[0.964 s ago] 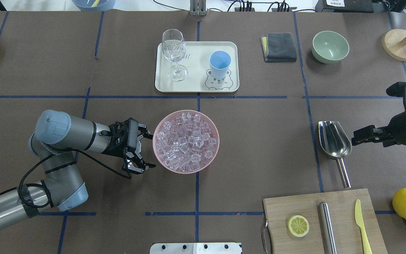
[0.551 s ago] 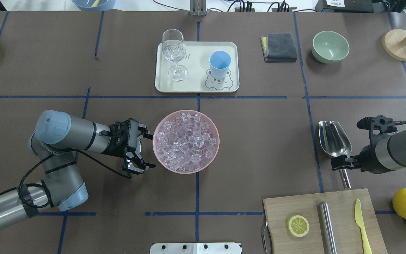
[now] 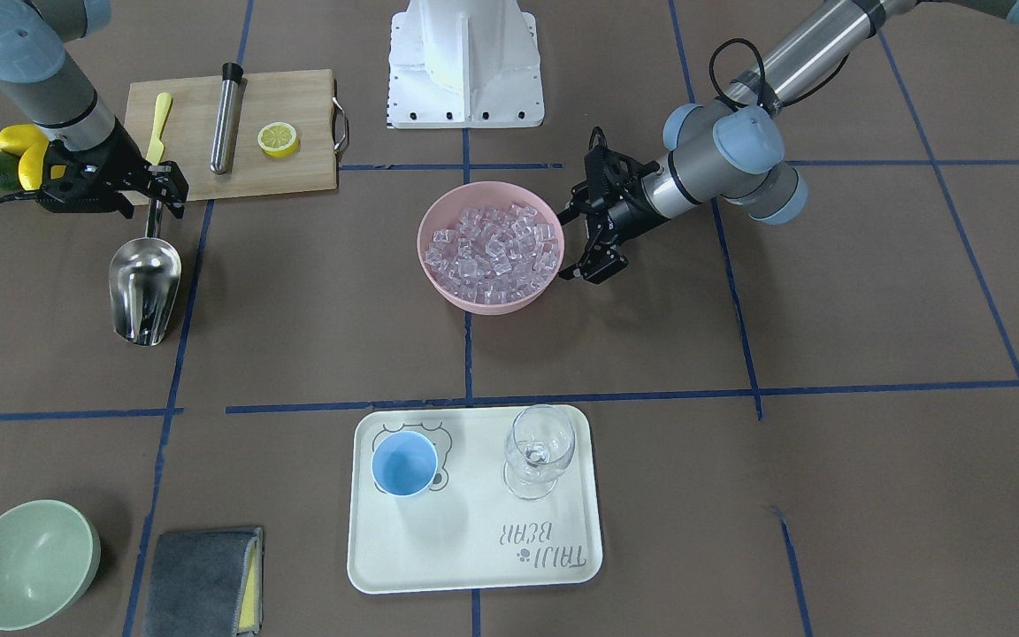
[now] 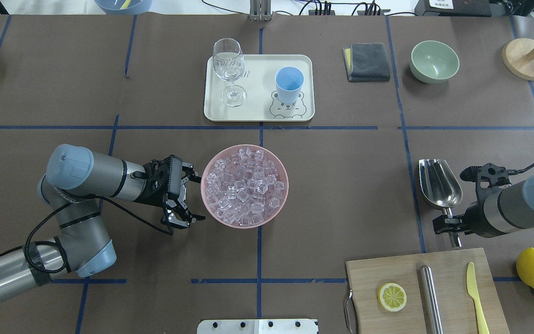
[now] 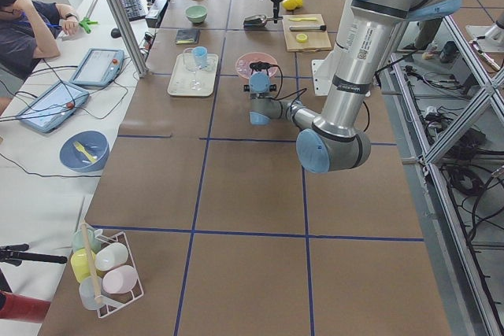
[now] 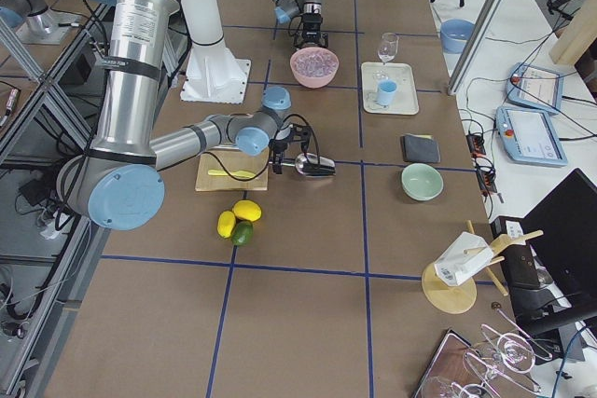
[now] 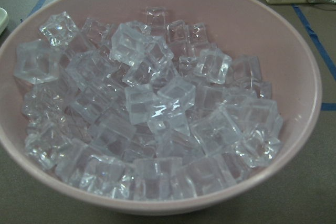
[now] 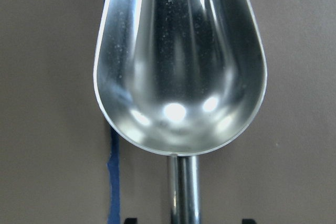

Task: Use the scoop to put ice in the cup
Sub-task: 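Lower the right gripper onto the metal scoop handle and grasp it, then lift the scoop with the right gripper and carry it toward the bowl, then dig the scoop into the ice with the right gripper while the left holds the bowl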

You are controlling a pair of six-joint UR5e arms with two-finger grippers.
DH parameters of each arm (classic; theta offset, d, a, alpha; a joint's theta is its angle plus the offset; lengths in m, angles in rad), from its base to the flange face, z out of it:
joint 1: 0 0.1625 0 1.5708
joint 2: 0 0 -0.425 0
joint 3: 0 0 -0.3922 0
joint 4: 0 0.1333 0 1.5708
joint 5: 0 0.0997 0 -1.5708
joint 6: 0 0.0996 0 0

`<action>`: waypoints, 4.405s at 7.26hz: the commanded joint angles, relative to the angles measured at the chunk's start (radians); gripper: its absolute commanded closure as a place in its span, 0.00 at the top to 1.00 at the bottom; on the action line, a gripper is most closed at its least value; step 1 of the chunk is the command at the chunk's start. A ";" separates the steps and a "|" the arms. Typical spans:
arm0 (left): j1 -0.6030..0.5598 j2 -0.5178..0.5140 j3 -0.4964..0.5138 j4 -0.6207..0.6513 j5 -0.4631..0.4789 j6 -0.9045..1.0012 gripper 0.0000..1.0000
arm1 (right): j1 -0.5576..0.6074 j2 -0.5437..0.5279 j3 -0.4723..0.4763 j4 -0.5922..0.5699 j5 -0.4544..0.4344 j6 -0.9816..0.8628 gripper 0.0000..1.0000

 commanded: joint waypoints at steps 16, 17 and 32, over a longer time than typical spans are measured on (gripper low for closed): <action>0.000 -0.014 0.002 0.000 0.005 -0.057 1.00 | 0.003 0.068 0.171 -0.078 -0.025 -0.785 0.00; 0.000 -0.014 0.002 0.000 0.005 -0.057 1.00 | -0.005 0.158 0.219 -0.285 -0.026 -0.788 0.00; 0.000 -0.014 0.009 0.000 0.006 -0.057 1.00 | -0.132 1.125 -0.124 -1.525 -0.155 -1.127 0.00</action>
